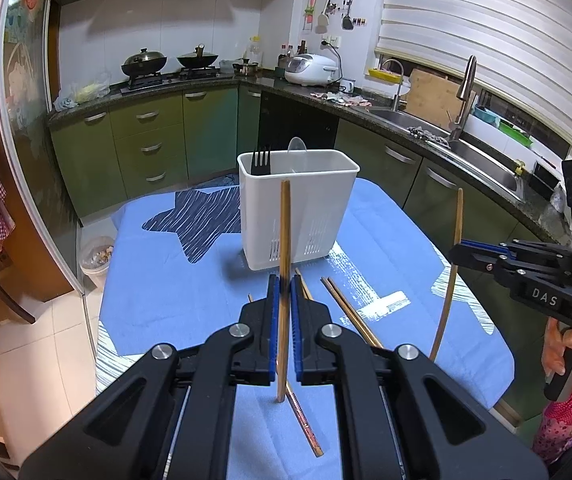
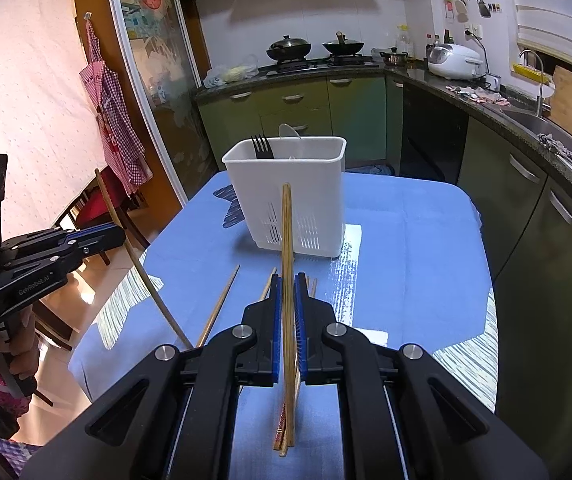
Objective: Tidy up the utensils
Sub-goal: 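Insert the chopstick into the holder and open the left tool while the right carries its chopstick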
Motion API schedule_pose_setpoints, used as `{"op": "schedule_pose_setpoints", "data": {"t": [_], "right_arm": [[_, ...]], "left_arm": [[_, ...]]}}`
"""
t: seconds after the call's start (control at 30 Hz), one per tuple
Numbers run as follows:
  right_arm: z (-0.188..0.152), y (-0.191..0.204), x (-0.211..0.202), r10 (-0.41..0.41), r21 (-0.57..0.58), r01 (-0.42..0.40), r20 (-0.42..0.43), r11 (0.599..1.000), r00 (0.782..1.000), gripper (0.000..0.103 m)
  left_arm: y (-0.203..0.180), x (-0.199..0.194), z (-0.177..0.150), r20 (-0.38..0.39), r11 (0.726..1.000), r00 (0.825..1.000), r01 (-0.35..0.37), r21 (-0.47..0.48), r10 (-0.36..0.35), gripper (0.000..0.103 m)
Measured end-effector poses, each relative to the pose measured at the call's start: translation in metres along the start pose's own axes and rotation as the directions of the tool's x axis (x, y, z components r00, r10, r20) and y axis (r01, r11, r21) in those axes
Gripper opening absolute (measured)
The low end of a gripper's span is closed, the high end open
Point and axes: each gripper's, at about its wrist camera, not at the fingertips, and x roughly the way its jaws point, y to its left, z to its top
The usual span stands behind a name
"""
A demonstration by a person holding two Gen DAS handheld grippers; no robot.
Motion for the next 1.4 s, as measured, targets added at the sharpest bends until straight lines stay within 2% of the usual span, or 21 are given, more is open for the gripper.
{"op": "schedule_pose_setpoints", "data": {"t": [0.33,0.63,0.93,1.03,1.27,1.4], "right_arm": [[0.004,0.001,-0.012,0.009,-0.001,-0.008,0.031,1.0,0.999,0.007],[0.005,-0.002,-0.014,0.011,0.007,-0.012,0.038,1.0,0.999,0.007],[0.006,-0.009,-0.018,0.01,0.021,-0.011,0.051,1.0,0.999,0.007],[0.006,-0.014,-0.018,0.007,0.03,-0.008,0.053,1.0,0.999,0.007],[0.005,-0.022,-0.019,0.0,0.047,-0.002,0.056,0.999,0.998,0.007],[0.009,-0.028,-0.023,-0.002,0.054,-0.002,0.071,0.999,0.997,0.007]], "left_arm": [[-0.001,-0.002,0.007,0.013,1.0,1.0,0.002,0.008,-0.002,0.006],[-0.004,-0.01,0.03,0.054,1.0,0.998,0.01,0.016,-0.011,0.006],[-0.004,-0.021,0.079,0.098,0.999,0.995,0.034,0.017,-0.036,0.006],[-0.006,-0.026,0.101,0.133,0.999,0.991,0.022,0.027,-0.026,0.006],[-0.008,-0.027,0.154,0.247,0.999,0.969,-0.026,0.029,0.019,0.006],[-0.007,-0.016,0.175,0.283,0.999,0.958,-0.045,0.016,0.039,0.006]]}}
